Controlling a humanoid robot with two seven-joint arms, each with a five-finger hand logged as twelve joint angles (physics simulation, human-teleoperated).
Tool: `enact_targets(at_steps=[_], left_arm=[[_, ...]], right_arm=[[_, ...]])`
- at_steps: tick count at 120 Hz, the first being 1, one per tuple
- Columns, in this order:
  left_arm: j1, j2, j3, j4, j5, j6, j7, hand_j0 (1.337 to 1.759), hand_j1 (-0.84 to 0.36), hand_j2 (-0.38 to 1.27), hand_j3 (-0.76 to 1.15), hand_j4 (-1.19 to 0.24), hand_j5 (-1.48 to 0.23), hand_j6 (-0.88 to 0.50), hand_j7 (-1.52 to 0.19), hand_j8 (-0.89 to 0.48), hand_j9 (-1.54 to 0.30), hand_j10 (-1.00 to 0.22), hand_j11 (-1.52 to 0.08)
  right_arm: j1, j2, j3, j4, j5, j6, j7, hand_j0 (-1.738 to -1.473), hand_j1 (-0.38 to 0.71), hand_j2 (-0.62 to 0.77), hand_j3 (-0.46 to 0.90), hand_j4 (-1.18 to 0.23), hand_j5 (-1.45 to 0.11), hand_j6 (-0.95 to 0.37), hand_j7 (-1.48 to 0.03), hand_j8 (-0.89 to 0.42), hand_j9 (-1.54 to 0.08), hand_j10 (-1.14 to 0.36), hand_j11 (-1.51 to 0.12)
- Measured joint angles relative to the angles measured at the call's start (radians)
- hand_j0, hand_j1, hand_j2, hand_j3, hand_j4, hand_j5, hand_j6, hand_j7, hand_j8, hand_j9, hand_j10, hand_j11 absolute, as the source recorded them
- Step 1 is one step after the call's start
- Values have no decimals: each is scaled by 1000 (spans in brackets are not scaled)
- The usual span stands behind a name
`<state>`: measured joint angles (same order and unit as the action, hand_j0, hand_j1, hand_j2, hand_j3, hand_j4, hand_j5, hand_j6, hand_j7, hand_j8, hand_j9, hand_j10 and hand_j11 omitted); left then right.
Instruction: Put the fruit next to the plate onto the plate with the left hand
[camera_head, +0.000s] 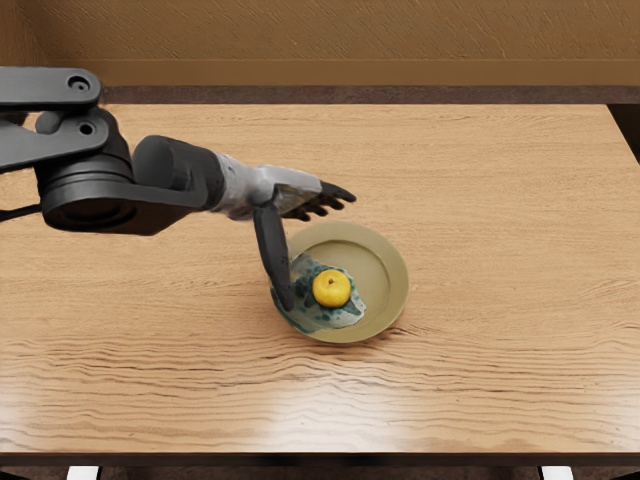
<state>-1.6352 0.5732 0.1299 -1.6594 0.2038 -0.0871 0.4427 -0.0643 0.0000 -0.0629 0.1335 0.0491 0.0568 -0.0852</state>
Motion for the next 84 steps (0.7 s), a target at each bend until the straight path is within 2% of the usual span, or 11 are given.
enact_targets(at_steps=[29,36,42,65,84], left_arm=[[73,81,-97,4,-107,-183,0,1658,347,1,0,-3,-3,-3,-3,-3,-3,-3,-3],[118,101,-127,13,-117,-220,-1,1658,347,1,0,-2,-2,-3,-2,-3,-2,-2,-2],[157,108,-161,30,-130,-269,0,1658,348,1,0,-2,-2,-2,-2,-2,-2,-2,-2],[200,170,-231,102,-222,-450,0,1658,349,0,0,-1,-1,-1,-1,-1,-1,-1,-1],[237,190,-259,167,-258,-508,0,1658,349,0,0,-1,0,-1,0,-1,0,-1,0]], right_arm=[[0,0,0,0,0,0,0,-1658,-320,-5,0,-24,-31,-24,-31,-24,-31,-24,-31],[0,0,0,0,0,0,0,-1658,-320,-5,0,-24,-31,-24,-31,-24,-31,-24,-31],[0,0,0,0,0,0,0,-1658,-320,-5,0,-24,-31,-24,-31,-24,-31,-24,-31],[0,0,0,0,0,0,0,-1658,-320,-5,0,-24,-31,-24,-31,-24,-31,-24,-31],[0,0,0,0,0,0,0,-1658,-320,-5,0,-24,-31,-24,-31,-24,-31,-24,-31]])
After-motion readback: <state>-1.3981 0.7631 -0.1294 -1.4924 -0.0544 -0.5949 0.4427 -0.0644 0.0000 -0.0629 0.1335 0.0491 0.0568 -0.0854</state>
